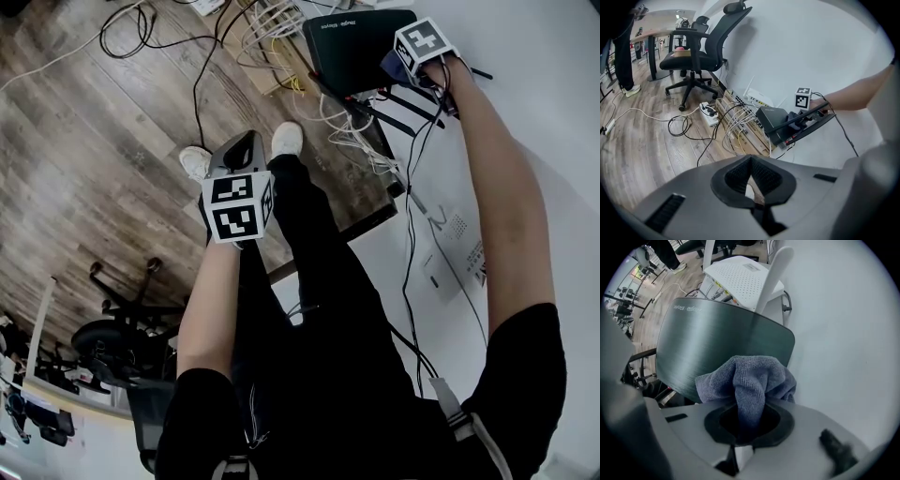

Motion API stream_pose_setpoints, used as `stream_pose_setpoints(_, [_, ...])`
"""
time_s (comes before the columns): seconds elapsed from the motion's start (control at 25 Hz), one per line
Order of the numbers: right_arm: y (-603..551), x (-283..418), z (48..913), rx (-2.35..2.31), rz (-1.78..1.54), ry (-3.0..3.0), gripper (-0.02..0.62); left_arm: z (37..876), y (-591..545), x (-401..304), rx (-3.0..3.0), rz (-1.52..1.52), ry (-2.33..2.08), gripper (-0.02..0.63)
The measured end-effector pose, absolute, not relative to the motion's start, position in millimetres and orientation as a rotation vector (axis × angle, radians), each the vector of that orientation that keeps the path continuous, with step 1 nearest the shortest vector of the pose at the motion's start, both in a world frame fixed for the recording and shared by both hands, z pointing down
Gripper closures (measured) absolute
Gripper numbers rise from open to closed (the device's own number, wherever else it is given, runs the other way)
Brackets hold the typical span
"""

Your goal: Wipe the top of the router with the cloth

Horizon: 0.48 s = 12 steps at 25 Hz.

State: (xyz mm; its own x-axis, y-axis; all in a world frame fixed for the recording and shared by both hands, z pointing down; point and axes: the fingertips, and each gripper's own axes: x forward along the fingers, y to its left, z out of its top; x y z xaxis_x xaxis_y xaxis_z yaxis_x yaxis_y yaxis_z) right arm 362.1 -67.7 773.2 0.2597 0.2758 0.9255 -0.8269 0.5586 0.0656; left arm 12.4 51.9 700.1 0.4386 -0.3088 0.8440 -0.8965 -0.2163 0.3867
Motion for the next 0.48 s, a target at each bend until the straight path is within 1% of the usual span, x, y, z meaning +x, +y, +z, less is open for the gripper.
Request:
stream_pose_setpoints(0.12, [-68.7,357.1,772.0,0.619,0.832,-1.062,0.551,699.7,54.7,10.9,1.751,0.790,-1.035,0.595])
stream_pose_setpoints(0.2, [-73.0,341.0,770.8,0.618,0.862,-1.106,0.551,700.4,56.7,8.5,1.752,0.796,-1.030,0.595])
stream_pose_setpoints(0.48, [-86.1,242.8,764.4,0.519,0.881,-1.304,0.551,696.8,55.9,-2.6,1.740,0.788,-1.036,0.595])
